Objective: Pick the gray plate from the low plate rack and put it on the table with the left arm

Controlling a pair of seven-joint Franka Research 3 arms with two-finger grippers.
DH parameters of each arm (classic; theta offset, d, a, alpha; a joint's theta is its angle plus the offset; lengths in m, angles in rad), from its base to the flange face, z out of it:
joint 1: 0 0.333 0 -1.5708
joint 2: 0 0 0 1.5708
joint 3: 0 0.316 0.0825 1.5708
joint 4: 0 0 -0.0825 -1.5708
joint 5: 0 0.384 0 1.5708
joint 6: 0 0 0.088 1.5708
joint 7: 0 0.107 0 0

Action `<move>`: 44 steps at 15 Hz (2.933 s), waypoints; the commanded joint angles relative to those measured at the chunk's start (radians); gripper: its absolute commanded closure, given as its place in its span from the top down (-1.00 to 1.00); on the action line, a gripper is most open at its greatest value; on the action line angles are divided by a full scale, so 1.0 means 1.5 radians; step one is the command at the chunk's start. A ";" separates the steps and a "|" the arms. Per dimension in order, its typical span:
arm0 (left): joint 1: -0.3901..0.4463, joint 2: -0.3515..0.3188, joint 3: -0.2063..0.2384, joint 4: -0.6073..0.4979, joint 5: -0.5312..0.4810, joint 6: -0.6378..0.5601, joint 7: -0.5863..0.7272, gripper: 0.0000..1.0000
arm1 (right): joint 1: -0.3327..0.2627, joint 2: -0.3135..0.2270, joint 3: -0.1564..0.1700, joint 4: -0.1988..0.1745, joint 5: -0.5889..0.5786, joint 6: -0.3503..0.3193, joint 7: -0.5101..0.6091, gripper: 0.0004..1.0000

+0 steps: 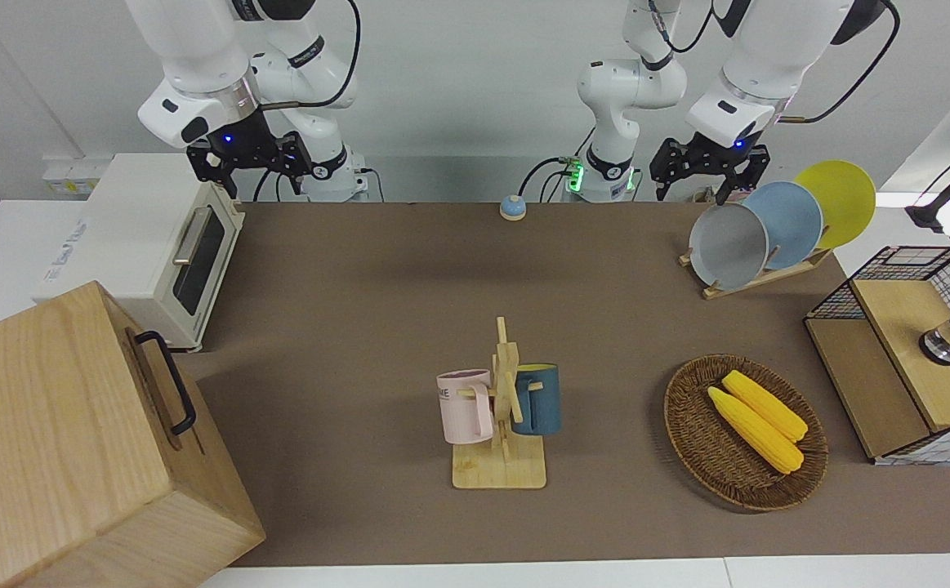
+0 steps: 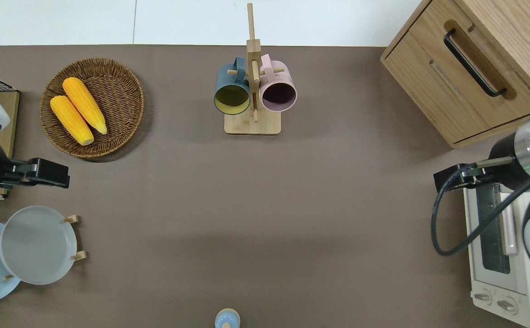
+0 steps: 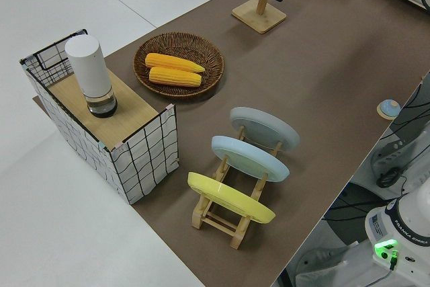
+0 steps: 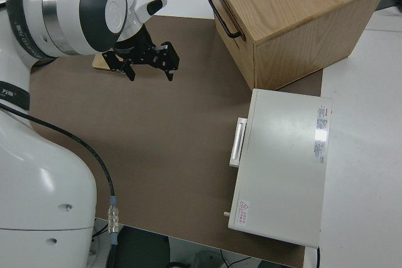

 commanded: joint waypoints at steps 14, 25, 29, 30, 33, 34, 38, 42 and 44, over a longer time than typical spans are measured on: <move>0.035 -0.253 0.077 -0.382 0.015 0.167 0.065 0.99 | -0.015 -0.002 0.014 0.005 -0.004 -0.007 0.008 0.97; 0.051 -0.245 0.188 -0.488 0.085 0.331 0.140 0.99 | -0.015 -0.001 0.013 0.005 -0.004 -0.007 0.008 0.97; 0.062 -0.225 0.189 -0.526 0.085 0.380 0.131 0.99 | -0.015 -0.001 0.014 0.005 -0.004 -0.007 0.008 0.97; 0.064 -0.219 0.189 -0.527 0.085 0.387 0.131 0.99 | -0.015 -0.001 0.014 0.005 -0.004 -0.007 0.008 0.97; 0.066 -0.189 0.188 -0.527 0.085 0.390 0.084 0.99 | -0.015 -0.001 0.013 0.005 -0.004 -0.007 0.008 0.97; 0.062 -0.182 0.188 -0.527 0.086 0.389 0.066 0.99 | -0.015 -0.001 0.013 0.005 -0.004 -0.007 0.008 0.97; 0.061 -0.173 0.184 -0.526 0.133 0.390 0.049 0.98 | -0.015 -0.001 0.013 0.005 -0.004 -0.007 0.008 0.97; 0.054 -0.170 0.175 -0.525 0.152 0.389 0.010 0.79 | -0.015 -0.001 0.014 0.005 -0.004 -0.007 0.008 0.97; 0.051 -0.166 0.174 -0.523 0.152 0.390 0.009 -0.01 | -0.015 -0.001 0.014 0.005 -0.004 -0.007 0.008 0.97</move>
